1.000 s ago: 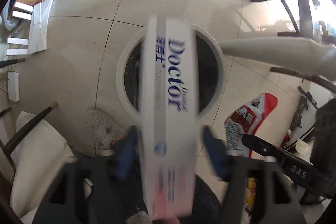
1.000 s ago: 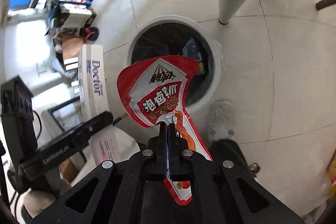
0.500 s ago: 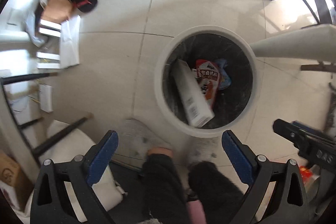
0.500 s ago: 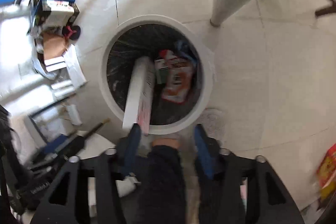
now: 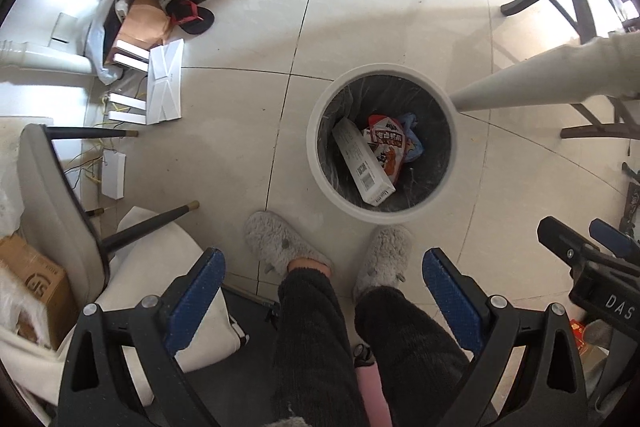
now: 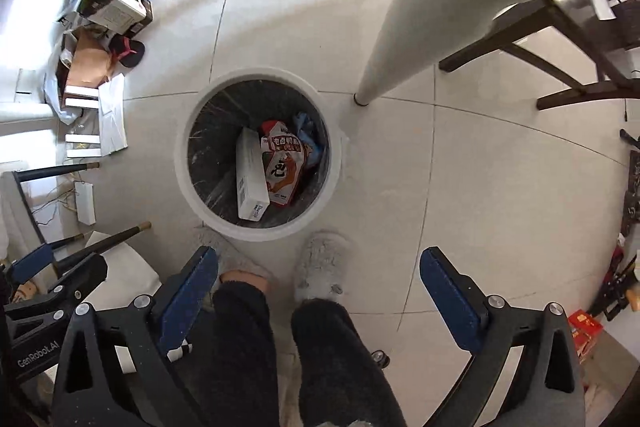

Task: Collect trash
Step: 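Move both grippers back over the table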

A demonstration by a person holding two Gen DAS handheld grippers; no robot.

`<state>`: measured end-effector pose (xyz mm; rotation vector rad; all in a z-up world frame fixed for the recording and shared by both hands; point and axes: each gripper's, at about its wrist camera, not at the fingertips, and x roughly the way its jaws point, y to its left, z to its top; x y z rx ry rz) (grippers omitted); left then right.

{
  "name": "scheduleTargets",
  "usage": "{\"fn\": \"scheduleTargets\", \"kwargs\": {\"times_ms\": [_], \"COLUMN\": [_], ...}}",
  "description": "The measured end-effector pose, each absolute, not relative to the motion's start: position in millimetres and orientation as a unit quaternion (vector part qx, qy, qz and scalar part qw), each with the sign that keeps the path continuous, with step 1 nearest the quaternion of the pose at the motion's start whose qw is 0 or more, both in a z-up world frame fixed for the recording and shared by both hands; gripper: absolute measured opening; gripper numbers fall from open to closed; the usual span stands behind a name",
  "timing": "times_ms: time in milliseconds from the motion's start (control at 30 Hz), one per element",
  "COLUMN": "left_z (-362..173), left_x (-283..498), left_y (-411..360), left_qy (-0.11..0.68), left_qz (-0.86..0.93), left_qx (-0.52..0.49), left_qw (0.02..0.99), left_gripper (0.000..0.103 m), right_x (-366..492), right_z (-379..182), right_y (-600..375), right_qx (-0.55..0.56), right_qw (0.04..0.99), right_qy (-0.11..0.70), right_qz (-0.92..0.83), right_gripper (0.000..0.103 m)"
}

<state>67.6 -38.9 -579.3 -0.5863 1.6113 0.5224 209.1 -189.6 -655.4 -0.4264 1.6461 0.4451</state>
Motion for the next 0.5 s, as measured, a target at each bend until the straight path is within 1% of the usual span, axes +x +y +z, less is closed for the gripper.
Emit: {"fn": "scheduleTargets", "kwargs": {"times_ms": [267,500], "left_z": [-488,-399], "left_x": [57,50], "left_y": [-54,-68], "left_qy": [0.685,0.663], "left_qz": [0.232,0.232], "left_qx": [-0.243,-0.231], "left_qw": [0.647,0.673], "left_gripper": [0.101,0.101], "right_x": [198,189], "right_z": [-555,-448], "right_y": [-204,-217], "right_qx": [-0.175,-0.153], "right_qw": [0.648,0.662], "right_qy": [0.707,0.689], "right_qz": [0.224,0.251], "right_gripper": [0.102,0.102]}}
